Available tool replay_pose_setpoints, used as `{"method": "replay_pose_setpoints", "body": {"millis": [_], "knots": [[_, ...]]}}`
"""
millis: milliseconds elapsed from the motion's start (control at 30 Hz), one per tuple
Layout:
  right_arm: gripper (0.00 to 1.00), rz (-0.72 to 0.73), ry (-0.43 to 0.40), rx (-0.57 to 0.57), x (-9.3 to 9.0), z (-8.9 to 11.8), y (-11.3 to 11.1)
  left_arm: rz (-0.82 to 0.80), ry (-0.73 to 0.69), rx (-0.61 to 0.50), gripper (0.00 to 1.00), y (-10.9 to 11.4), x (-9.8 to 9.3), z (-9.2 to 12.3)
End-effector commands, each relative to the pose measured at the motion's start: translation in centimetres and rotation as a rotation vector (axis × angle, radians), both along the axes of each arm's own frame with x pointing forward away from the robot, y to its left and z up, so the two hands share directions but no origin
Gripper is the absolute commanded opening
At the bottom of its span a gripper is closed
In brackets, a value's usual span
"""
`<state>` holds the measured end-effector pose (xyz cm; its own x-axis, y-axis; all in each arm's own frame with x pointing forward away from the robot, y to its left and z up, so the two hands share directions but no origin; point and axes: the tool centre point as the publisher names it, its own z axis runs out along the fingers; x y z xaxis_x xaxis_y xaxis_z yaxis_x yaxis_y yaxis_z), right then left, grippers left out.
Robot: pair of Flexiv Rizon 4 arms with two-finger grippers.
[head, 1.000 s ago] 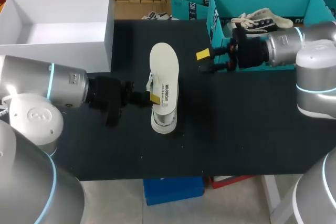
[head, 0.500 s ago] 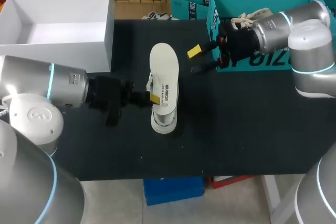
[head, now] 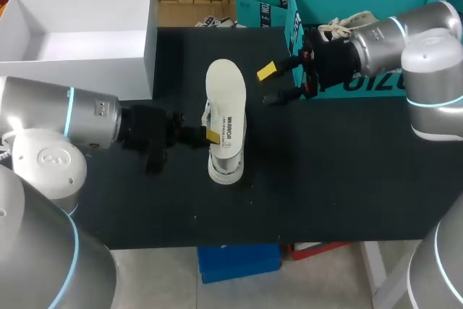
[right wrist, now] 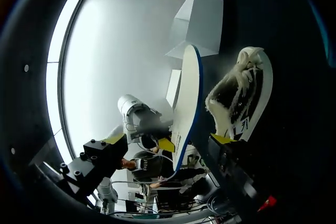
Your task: Take the shoe out of the shoebox, open the shoe tongue, remove and reinsert the insole, then place the shoe into the shoebox
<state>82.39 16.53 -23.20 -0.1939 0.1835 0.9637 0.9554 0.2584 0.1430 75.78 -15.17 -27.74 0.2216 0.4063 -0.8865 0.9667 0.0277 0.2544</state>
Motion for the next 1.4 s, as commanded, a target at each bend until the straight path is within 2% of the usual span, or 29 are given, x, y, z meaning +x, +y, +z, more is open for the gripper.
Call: {"method": "replay_pose_setpoints", "body": {"millis": [33, 300, 533, 833, 1400], "knots": [[1.0, -0.002, 0.0, -0.003, 0.0, 0.0, 0.1, 0.005, -0.005, 0.0, 0.0, -0.1, -0.2, -0.1], [1.0, 0.006, 0.029, -0.02, 0.5, -0.4, 0.6, 0.005, -0.005, 0.0, 0.0, -0.1, -0.2, -0.1], [1.0, -0.044, 0.035, 0.015, 0.4, -1.3, 1.3, 0.005, -0.005, 0.0, 0.0, -0.1, -0.2, -0.1], [1.0, -0.072, 0.031, 0.051, 0.2, -2.8, 2.9, 0.005, -0.005, 0.0, 0.0, -0.1, -0.2, -0.1], [1.0, -0.078, 0.04, 0.077, 0.9, -4.4, 5.7, 0.005, -0.005, 0.0, 0.0, -0.1, -0.2, -0.1]]}}
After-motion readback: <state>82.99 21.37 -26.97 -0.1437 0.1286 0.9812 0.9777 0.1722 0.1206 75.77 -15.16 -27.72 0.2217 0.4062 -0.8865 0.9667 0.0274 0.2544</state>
